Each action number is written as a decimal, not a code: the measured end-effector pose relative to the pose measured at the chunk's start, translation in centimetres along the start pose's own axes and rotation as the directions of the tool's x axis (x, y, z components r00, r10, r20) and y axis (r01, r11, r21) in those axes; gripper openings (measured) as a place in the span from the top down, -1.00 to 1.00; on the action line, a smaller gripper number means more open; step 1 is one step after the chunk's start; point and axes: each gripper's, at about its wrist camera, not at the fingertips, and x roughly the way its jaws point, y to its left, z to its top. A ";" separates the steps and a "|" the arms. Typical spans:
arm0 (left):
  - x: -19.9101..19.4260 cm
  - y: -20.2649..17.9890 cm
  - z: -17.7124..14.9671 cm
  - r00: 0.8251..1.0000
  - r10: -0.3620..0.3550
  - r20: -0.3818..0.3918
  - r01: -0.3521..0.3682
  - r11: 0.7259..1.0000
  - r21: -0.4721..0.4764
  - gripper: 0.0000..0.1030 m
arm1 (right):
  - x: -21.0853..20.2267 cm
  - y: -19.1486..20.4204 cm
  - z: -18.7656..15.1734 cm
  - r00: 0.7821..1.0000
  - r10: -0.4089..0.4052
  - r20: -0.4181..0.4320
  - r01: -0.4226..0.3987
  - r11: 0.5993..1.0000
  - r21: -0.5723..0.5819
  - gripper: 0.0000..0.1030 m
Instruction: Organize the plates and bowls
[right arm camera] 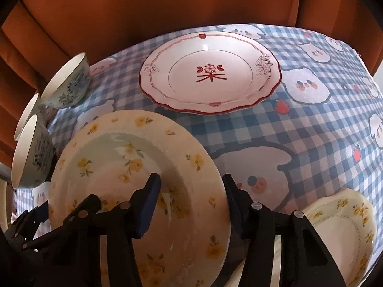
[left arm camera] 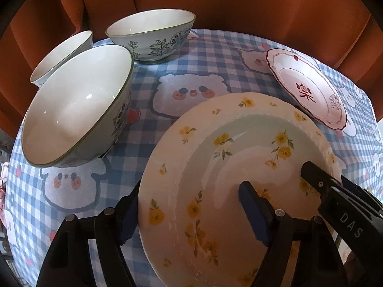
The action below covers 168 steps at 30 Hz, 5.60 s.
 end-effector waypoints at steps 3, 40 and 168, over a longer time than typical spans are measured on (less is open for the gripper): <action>0.0 0.1 0.1 1.000 0.000 -0.004 0.000 1.000 0.009 -0.52 | -0.1 0.2 -0.1 1.000 -0.009 -0.008 0.009 1.000 -0.009 -0.09; -4.8 5.7 -7.9 0.996 0.071 -0.055 -0.069 0.997 0.030 -0.51 | -3.5 6.7 -8.4 0.994 -0.033 -0.100 0.020 0.991 -0.135 -0.13; -6.0 -22.5 -11.5 0.988 0.156 -0.013 -0.154 0.984 0.092 -0.62 | -10.9 -20.9 -6.3 0.998 -0.055 -0.043 0.050 0.994 -0.097 0.31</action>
